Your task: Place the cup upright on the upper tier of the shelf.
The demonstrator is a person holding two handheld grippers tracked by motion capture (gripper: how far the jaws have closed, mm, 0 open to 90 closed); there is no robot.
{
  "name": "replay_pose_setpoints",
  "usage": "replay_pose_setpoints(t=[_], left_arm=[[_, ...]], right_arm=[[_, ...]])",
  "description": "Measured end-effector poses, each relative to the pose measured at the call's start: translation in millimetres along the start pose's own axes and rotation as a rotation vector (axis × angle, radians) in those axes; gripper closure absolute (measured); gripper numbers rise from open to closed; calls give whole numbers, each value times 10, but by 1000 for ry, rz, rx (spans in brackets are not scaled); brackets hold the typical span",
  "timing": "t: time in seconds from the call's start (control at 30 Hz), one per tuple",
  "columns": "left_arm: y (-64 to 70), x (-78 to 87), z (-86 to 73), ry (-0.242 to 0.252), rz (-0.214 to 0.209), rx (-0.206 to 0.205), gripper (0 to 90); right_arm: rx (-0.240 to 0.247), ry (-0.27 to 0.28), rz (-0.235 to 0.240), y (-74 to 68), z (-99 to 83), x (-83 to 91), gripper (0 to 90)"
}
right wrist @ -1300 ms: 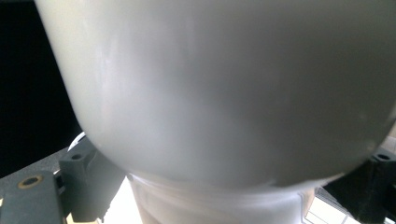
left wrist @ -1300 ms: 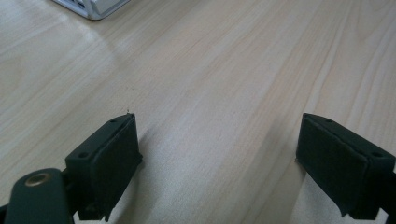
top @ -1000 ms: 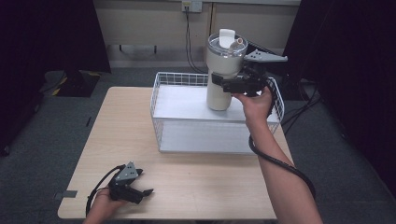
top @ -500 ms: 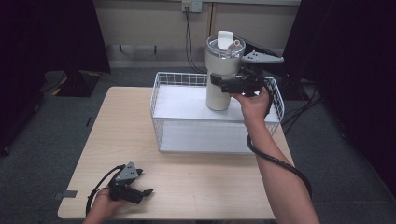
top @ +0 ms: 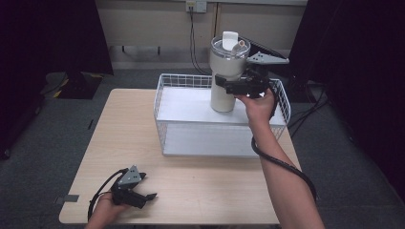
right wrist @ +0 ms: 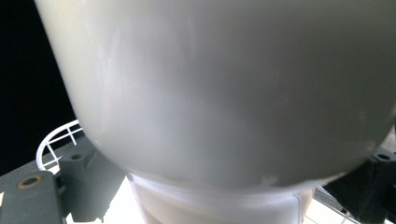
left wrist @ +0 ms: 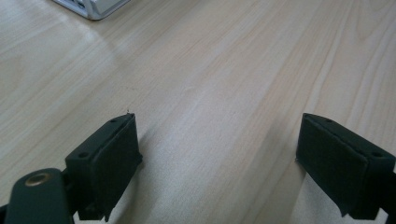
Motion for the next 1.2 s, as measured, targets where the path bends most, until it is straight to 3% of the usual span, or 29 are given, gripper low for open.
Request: replay_pose_setpoints(t=[0.5,1.2], left_arm=[[0,0,0,0,0,0,127],[0,0,0,0,0,0,127]], right_arm=[[-5,-2,1,-1,-35,-24,99],[34,1,8,-23,-67,4,95]])
Point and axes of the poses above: each handheld gripper's, and its own axes: x roughly backward along the jaws, z roughly out of its top, y roughly to its right, the point moved 4 cm from there along -x, roughly forward along the jaws, and after that the axes turned 7 degrees about -z, right-handed, at the moved point
